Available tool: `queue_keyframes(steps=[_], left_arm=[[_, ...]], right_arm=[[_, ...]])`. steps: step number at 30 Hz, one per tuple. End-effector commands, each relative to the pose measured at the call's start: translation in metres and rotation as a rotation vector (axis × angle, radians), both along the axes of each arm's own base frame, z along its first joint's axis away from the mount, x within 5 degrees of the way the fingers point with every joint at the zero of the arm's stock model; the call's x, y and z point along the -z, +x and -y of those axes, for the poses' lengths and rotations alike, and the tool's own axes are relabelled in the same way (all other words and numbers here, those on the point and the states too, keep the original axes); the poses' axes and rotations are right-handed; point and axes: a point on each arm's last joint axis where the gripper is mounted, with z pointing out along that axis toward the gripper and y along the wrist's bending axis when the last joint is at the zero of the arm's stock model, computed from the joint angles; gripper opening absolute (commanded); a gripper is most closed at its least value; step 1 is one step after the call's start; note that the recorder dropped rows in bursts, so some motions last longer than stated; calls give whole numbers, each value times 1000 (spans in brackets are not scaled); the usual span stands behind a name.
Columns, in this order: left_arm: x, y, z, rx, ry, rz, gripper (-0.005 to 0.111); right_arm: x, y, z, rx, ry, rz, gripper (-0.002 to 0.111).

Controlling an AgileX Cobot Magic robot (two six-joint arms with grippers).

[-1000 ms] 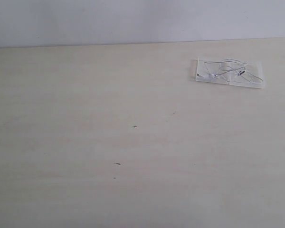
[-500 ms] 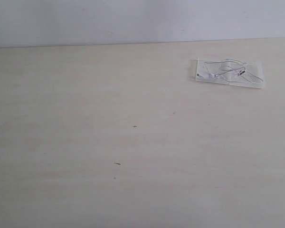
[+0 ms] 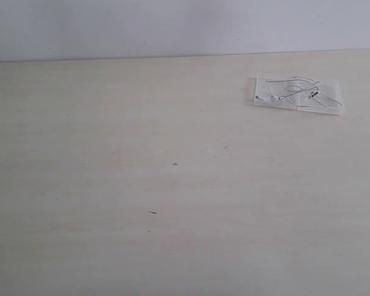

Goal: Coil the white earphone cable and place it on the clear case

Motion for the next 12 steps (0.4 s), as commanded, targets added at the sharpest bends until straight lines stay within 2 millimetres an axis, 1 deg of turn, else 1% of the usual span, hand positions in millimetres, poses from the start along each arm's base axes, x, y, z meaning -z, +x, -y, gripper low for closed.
queue_keyframes(steps=[1, 12], left_arm=[[-1, 0, 0, 6, 0, 11, 0], [-1, 0, 0, 6, 0, 11, 0]], right_arm=[[1, 0, 0, 8, 2, 2, 0], [0, 0, 0, 8, 3, 14, 0]])
